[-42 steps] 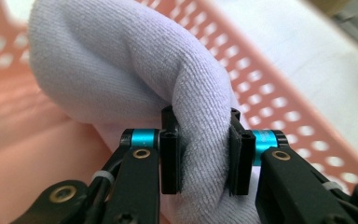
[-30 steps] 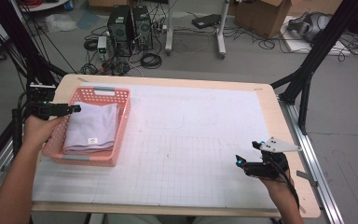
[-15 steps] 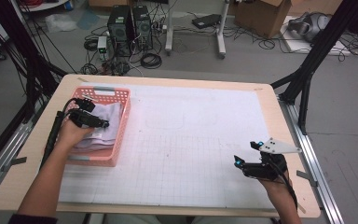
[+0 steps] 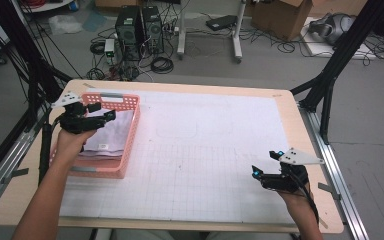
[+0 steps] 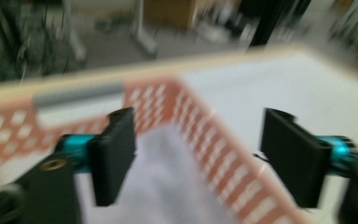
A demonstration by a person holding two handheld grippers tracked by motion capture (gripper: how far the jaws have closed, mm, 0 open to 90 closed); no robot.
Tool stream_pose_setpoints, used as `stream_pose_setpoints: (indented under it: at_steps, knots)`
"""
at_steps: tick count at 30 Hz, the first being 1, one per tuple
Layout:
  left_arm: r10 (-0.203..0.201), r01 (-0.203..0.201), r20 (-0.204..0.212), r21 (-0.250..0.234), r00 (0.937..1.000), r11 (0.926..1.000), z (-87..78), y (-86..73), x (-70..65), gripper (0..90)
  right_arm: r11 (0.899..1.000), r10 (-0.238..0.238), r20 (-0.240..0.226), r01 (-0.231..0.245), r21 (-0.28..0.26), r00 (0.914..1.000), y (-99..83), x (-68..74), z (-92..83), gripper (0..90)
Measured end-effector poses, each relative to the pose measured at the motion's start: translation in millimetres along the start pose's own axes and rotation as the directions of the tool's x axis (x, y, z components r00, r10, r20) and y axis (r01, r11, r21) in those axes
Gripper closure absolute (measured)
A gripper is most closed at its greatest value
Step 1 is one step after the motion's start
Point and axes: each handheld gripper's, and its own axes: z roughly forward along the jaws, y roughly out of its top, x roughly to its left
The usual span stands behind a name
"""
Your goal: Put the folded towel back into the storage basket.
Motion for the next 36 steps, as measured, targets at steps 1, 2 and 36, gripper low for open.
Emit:
stream_pose_setpoints:
  at_steps: [1,2,36]
  knots:
    - [-0.003,0.003,0.005,-0.026,1.0000,0.9997,-2.5,-0.2,-8.1,17.6,1.000,0.008,0.001,-0.008,-0.010,1.0000,-0.9,-1.3,0.3,17.1]
    - [0.000,0.001,0.016,-0.046,0.9999,0.9989,-4.2,-0.9,-16.3,17.5,1.000,0.019,0.003,-0.018,-0.017,0.9998,-1.3,-2.5,0.4,17.1]
    - [0.140,-0.150,0.251,0.019,0.9578,0.9886,41.9,-74.8,-163.6,18.8,0.996,0.084,0.035,-0.083,-0.020,0.9958,-19.0,-7.2,1.7,17.0]
